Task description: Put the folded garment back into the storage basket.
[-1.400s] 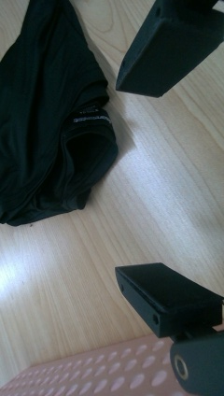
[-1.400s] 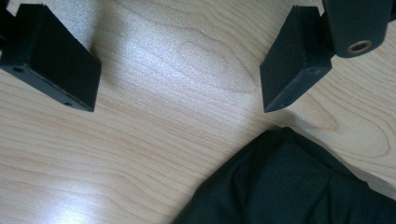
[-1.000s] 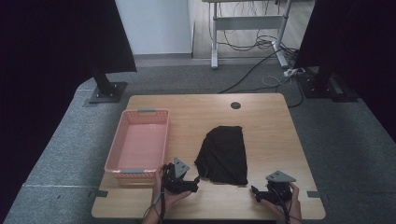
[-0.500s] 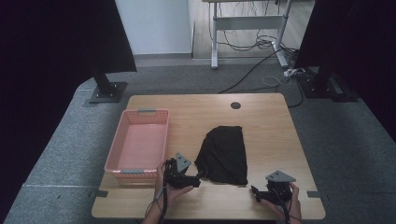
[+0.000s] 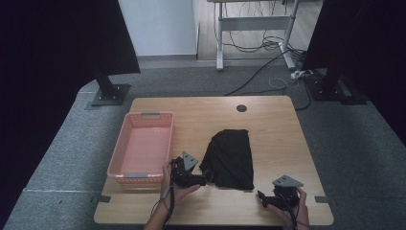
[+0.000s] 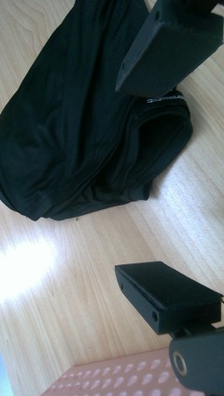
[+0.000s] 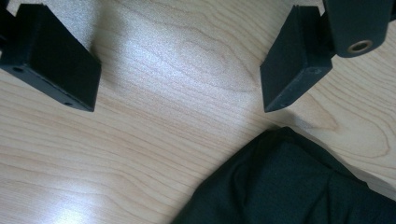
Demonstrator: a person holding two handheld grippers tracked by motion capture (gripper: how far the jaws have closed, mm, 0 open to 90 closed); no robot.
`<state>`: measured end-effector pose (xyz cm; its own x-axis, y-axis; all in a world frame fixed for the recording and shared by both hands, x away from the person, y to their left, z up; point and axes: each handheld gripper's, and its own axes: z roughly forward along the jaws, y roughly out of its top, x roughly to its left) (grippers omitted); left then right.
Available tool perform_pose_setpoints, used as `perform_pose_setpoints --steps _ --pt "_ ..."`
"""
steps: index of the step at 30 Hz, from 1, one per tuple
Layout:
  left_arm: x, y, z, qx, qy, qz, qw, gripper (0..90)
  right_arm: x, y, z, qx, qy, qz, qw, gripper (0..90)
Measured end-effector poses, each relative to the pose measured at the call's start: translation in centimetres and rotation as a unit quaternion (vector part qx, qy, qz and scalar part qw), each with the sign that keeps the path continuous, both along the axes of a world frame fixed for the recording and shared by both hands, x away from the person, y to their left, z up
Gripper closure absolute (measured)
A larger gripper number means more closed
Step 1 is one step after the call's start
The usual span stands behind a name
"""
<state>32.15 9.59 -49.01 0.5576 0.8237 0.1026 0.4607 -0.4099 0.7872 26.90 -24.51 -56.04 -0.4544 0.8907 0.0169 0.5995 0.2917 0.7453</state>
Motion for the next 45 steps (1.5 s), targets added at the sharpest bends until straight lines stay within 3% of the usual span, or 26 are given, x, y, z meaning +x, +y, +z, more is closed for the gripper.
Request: perform_pose_setpoints --steps 21,45 --pt "1.8 -1.3 1.0 -0.006 -0.008 -0.002 0.9999 11.2 0.0 0.0 0.0 0.000 0.000 0.000 1.0000 11.9" --pt "3.4 -2.4 0.7 0.008 -0.002 0.003 1.0000 11.6 0.0 0.1 0.0 0.000 0.000 0.000 1.0000 11.8"
